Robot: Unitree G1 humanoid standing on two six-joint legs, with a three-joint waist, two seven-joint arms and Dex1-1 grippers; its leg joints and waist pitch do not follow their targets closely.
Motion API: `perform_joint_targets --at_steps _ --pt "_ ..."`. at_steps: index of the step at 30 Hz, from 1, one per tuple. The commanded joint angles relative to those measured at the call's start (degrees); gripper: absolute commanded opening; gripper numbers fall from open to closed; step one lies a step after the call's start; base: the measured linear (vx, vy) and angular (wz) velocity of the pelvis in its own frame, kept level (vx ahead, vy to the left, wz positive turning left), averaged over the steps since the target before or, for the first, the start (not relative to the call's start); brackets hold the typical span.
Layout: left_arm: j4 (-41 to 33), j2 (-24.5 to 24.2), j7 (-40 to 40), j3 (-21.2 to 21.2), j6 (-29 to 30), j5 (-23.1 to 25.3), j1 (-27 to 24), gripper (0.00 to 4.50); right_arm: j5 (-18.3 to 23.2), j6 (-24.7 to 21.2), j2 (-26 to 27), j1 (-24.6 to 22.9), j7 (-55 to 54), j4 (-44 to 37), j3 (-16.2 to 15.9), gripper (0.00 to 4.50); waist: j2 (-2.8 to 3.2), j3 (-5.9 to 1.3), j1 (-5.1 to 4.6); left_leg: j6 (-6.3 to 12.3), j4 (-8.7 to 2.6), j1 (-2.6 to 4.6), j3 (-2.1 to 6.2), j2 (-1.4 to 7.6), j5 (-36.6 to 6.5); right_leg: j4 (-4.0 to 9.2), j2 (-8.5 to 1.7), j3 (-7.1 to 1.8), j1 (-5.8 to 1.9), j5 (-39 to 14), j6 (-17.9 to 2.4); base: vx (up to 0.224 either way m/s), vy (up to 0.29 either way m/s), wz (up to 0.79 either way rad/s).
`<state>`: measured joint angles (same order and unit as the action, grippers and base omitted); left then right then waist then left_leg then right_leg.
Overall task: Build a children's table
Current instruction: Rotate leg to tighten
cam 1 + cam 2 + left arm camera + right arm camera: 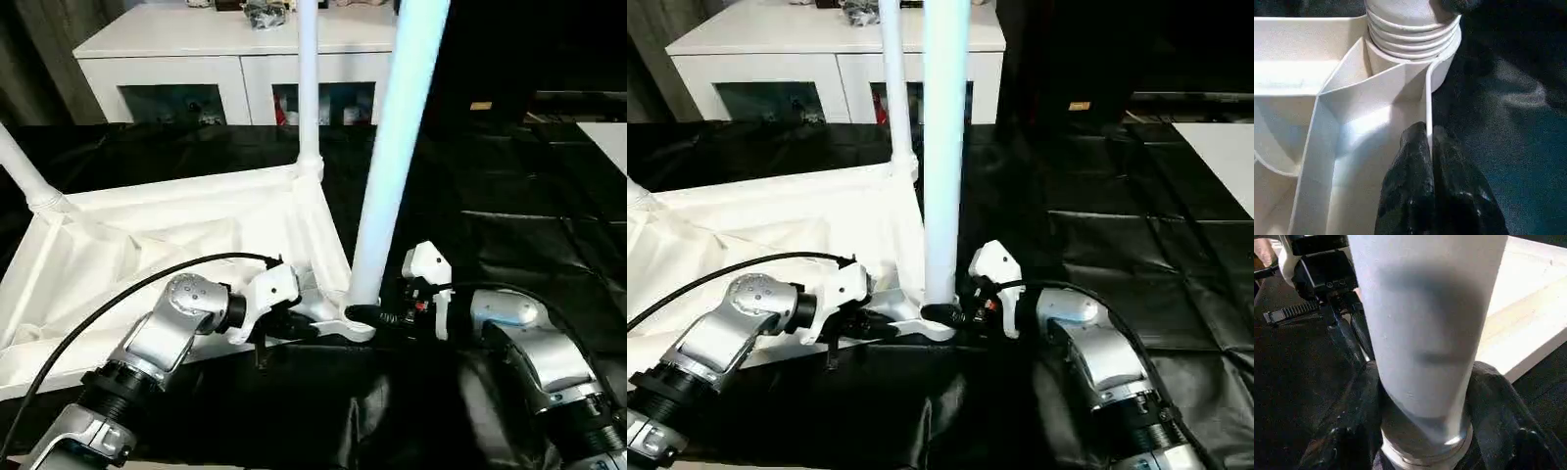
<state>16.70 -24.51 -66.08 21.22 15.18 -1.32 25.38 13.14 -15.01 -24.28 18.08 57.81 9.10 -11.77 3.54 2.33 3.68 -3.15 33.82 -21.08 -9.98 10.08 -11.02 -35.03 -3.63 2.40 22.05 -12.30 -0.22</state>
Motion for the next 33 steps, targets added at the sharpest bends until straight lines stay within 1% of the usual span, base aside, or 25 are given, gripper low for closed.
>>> perform_joint_targets --at_steps 1,4,5,6,7,8,9,10,11,12,13,15,17,18,19,20,21,22,24,25,26,30,31,32,33 --pt "0.07 -0.17 -1.13 1.95 1.06 0.63 -0.81 0.00 -0.57 -1.16 -0.58 0.18 -0.18 0.79 -0.54 2.13 -0.73 -3.17 0.03 4.48 -3.65 0.43 0.91 2.96 -8.03 3.67 -4.31 -2.35 -2.57 -2.70 -14.98 0.000 0.000 0.00" --pt "1.89 1.24 2.70 0.89 2.80 1.43 -0.05 0.00 -2.52 -1.95 1.45 0.73 -5.55 3.23 0.25 2.08 -0.65 -3.10 -0.11 4.05 -3.72 0.47 0.89 2.96 -8.07 3.67 -4.23 -2.36 -2.46 -2.98 -15.00 0.000 0.000 0.00" --pt "4.51 3.32 7.66 -0.35 3.53 2.40 1.23 0.00 -3.78 -2.74 4.11 1.10 -11.71 5.27 1.51 2.08 -0.68 -2.97 -0.17 3.80 -3.78 0.43 0.92 2.89 -8.68 3.84 -4.30 -2.35 -2.44 -4.06 -14.98 0.000 0.000 0.00" --pt "4.51 3.32 7.66 -0.35 3.53 2.40 1.23 0.00 -3.78 -2.74 4.11 1.10 -11.71 5.27 1.51 2.06 -0.73 -2.74 -0.34 2.87 -3.92 0.59 0.87 2.72 -10.24 4.24 -4.24 -2.32 -2.29 -7.51 -14.47 0.000 0.000 0.00" --pt "9.88 7.74 17.65 -2.97 4.90 3.82 4.06 0.00 -5.43 -4.78 9.55 1.48 -23.44 7.61 4.13 2.06 -0.68 -2.61 -0.58 1.61 -4.14 0.74 0.93 2.69 -12.27 4.64 -4.33 -2.35 -2.25 -12.20 -13.61 0.000 0.000 0.00" --pt "11.44 9.04 20.41 -3.66 5.26 4.13 4.91 0.00 -5.63 -5.66 11.25 1.52 -26.81 8.01 4.99 2.06 -0.71 -2.34 -0.75 0.76 -4.17 0.79 0.81 2.51 -13.15 4.93 -4.14 -2.42 -1.96 -14.48 -12.96 0.000 0.000 0.00" --pt "11.62 9.19 20.73 -3.74 5.30 4.17 5.01 0.00 -5.65 -5.76 11.45 1.52 -27.21 8.05 5.09 2.05 -0.89 -2.54 -0.83 -0.71 -4.46 1.16 1.24 2.57 -15.12 5.28 -4.45 -2.42 -2.07 -18.99 -11.13 0.000 0.000 0.00" --pt "12.67 10.11 22.70 -4.18 5.64 4.39 5.61 0.00 -5.79 -6.40 12.56 1.49 -29.45 8.14 5.63 2.04 -0.92 -2.56 -0.77 -0.74 -4.55 0.91 1.41 2.56 -15.00 5.21 -4.51 -2.40 -2.35 -19.07 -10.60 0.000 0.000 0.00" --pt "14.58 11.58 25.73 -4.81 6.15 4.65 6.75 0.00 -6.00 -7.25 14.55 1.48 -33.34 8.64 6.64 2.04 -0.49 -2.39 -1.19 -0.84 -4.75 0.64 1.34 2.53 -15.41 5.33 -4.26 -2.49 -2.07 -18.34 -9.98 0.000 0.000 0.00" --pt "16.65 12.98 28.93 -5.49 6.31 4.90 8.01 0.00 -6.38 -7.85 16.49 1.47 -37.05 9.20 7.40 2.04 -0.57 -2.51 -1.15 -1.09 -4.76 0.88 1.44 2.61 -15.97 5.35 -4.28 -2.44 -2.07 -18.19 -9.86 0.000 0.000 0.00" --pt "18.83 14.38 31.89 -6.00 6.58 5.13 9.42 0.00 -6.59 -8.15 18.86 1.50 -41.69 9.94 8.66 2.04 -0.34 -2.37 -1.41 -1.33 -4.74 1.11 1.29 2.38 -17.28 5.57 -4.21 -2.60 -1.57 -18.86 -9.81 0.000 0.000 0.00" --pt "22.11 16.35 36.06 -6.54 6.03 5.48 11.62 0.00 -7.34 -8.24 22.22 1.86 -48.56 11.39 10.11 2.04 -0.63 -2.41 -1.49 -1.58 -4.77 1.41 1.55 2.16 -19.04 6.05 -4.49 -2.57 -1.63 -22.86 -8.67 0.000 0.000 0.00" --pt "23.37 17.07 37.17 -6.48 5.69 5.65 12.50 0.00 -7.46 -7.45 23.55 2.34 -51.01 12.42 10.61 2.03 -0.50 -2.33 -1.57 -1.38 -4.92 1.26 1.61 2.24 -19.38 6.23 -4.50 -2.67 -1.50 -23.41 -8.08 0.000 0.000 0.00" --pt "24.29 17.64 37.81 -6.27 5.41 5.84 13.18 0.00 -7.76 -6.69 24.50 2.98 -52.97 13.57 10.79 2.03 0.27 -2.35 -1.56 -1.59 -4.93 1.39 1.68 2.28 -19.78 6.21 -4.51 -2.65 -1.42 -23.33 -8.00 0.000 0.000 0.00" --pt "24.29 17.64 37.81 -6.27 5.41 5.84 13.18 0.00 -7.76 -6.69 24.50 2.98 -52.97 13.57 10.79 2.03 -0.20 -2.31 -1.82 -1.77 -5.03 1.38 1.74 2.25 -20.80 6.30 -4.37 -2.56 -1.40 -23.36 -7.79 0.000 0.000 0.00" --pt "25.54 18.45 37.89 -5.96 5.17 6.40 14.04 0.00 -8.03 -4.87 25.76 4.67 -54.44 15.99 10.82 2.03 -0.17 -2.36 -1.76 -1.81 -5.10 1.35 1.81 2.28 -20.88 6.24 -4.38 -2.54 -1.53 -22.96 -7.78 0.000 0.000 0.00" --pt "25.59 18.42 37.29 -5.56 5.22 6.71 14.14 0.00 -7.32 -3.64 26.03 5.40 -53.46 16.48 10.99 2.03 0.22 -2.38 -2.10 -1.94 -5.11 1.23 1.85 2.27 -21.73 6.25 -4.42 -2.53 -1.48 -21.83 -8.11 0.000 0.000 0.00" --pt "26.12 18.59 37.24 -5.51 5.09 7.03 14.39 0.00 -7.11 -3.07 26.43 5.83 -53.26 16.67 11.29 2.03 0.13 -2.39 -2.12 -1.85 -5.17 1.11 1.88 2.31 -21.61 6.18 -4.43 -2.51 -1.66 -21.26 -8.14 0.000 0.000 0.00" --pt "26.33 18.48 36.52 -5.31 5.18 7.29 14.33 0.00 -6.84 -2.03 26.33 6.10 -51.94 16.00 11.34 2.03 0.19 -2.42 -2.06 -1.46 -5.11 1.14 1.73 2.35 -21.13 6.13 -4.40 -2.61 -1.60 -19.51 -8.58 0.000 0.000 0.00" --pt "26.40 18.35 36.06 -5.17 5.25 7.42 14.23 0.00 -6.81 -1.45 26.13 6.12 -51.14 15.34 11.30 2.37 0.09 -2.47 -2.05 -1.21 -5.13 1.02 1.71 2.38 -20.51 5.98 -4.39 -2.64 -1.76 -18.28 -8.99 0.000 0.000 0.00" --pt "26.12 17.99 35.29 -4.82 5.42 7.58 13.94 0.00 -6.66 -1.12 25.56 5.91 -49.70 14.20 11.01 2.37 0.15 -2.49 -1.97 -0.97 -5.10 1.05 1.64 2.43 -20.32 5.92 -4.36 -2.63 -1.79 -17.31 -9.36 0.000 0.000 0.00" --pt "25.78 17.06 33.21 -3.79 5.66 7.43 13.41 0.00 -6.57 -1.20 24.08 5.54 -46.92 12.07 10.90 2.78 0.08 -2.45 -1.89 -0.30 -5.08 0.90 1.53 2.44 -19.44 5.82 -4.39 -2.66 -1.96 -15.92 -10.17 0.000 0.000 0.00" --pt "25.63 16.38 31.93 -3.14 5.66 7.30 13.06 0.00 -5.50 -2.37 22.96 5.19 -44.01 10.43 10.74 2.82 0.10 -2.50 -1.83 -0.03 -5.05 0.78 1.54 2.41 -18.80 5.82 -4.52 -2.71 -2.09 -15.93 -10.09 0.000 0.000 0.00" --pt "24.92 15.50 30.02 -2.54 5.55 7.01 12.38 0.00 -4.27 -3.62 20.58 4.53 -39.29 8.17 9.96 2.82 -0.22 -2.52 -1.87 0.62 -5.18 0.30 1.68 2.38 -17.47 5.66 -4.43 -2.61 -2.77 -14.96 -9.71 0.000 0.000 0.00" --pt "23.97 14.29 27.56 -1.73 5.45 6.71 11.55 0.00 -2.33 -5.02 17.35 3.55 -33.44 5.70 8.97 2.82 -0.12 -2.61 -1.63 1.39 -5.12 0.06 1.82 2.57 -15.96 5.48 -4.40 -2.47 -3.20 -13.36 -9.41 0.000 0.000 0.00"
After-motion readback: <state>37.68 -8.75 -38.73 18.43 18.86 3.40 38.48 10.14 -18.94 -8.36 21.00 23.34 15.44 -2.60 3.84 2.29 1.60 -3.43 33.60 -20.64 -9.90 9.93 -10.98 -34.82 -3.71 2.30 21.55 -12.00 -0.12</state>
